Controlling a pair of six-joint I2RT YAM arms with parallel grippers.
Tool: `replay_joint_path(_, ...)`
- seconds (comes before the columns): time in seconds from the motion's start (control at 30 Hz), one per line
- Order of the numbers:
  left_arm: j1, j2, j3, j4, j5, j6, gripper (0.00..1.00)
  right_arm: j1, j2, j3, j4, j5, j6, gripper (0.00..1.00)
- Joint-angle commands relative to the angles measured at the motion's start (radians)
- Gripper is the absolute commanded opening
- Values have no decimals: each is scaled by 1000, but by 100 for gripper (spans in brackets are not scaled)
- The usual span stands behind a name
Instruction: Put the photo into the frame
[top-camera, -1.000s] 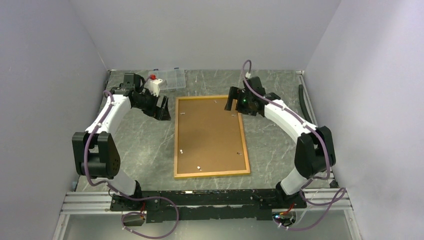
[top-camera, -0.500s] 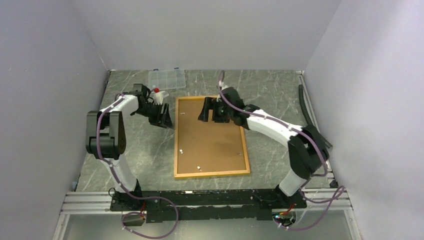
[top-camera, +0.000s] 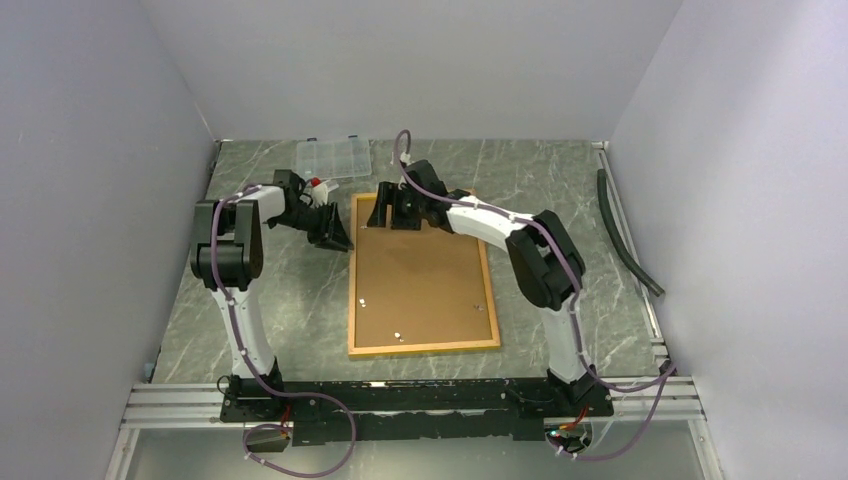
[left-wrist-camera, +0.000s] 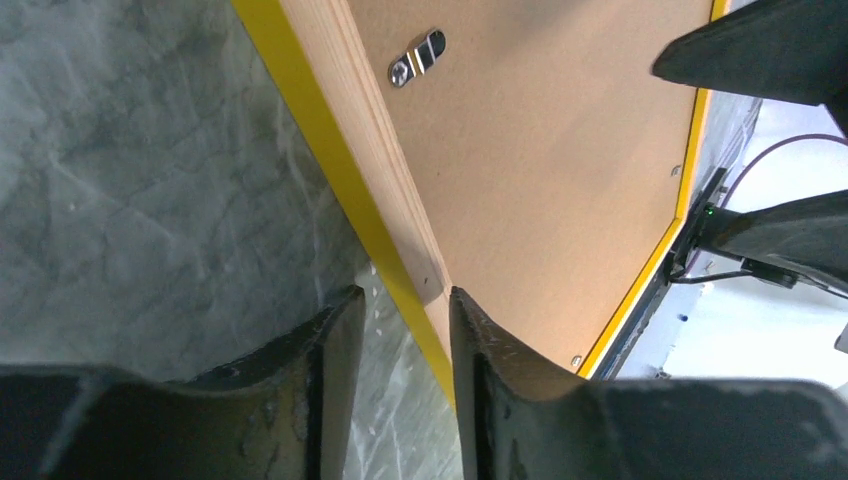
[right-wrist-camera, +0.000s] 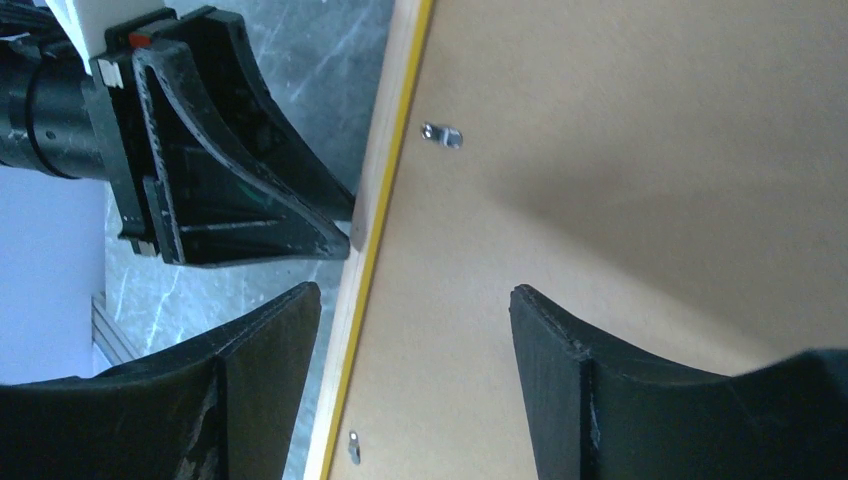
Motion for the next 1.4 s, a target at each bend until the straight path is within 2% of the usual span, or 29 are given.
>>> replay_joint_path(0.0, 2, 36, 49, 24, 76, -17, 35, 3, 105, 162, 5, -45, -24, 71)
replay_joint_path(0.2, 2, 77, 66, 29, 64, -9, 22, -3, 239, 338, -39, -61, -71, 67)
replay_joint_path(0.4, 2, 77, 51, 32, 56, 3, 12, -14, 299, 374, -11, -107, -58, 54)
replay_joint_path(0.6, 2, 57, 30, 36, 62, 8, 10, -16, 310, 360, 15, -121, -72, 47)
replay_joint_path(1.1, 2, 61, 34, 27, 57, 13, 8, -22, 368, 414, 13, -173, -90, 46)
replay_joint_path(1.37, 2, 53, 38, 19, 54, 16, 7, -21, 335, 367, 15, -205, -98, 42)
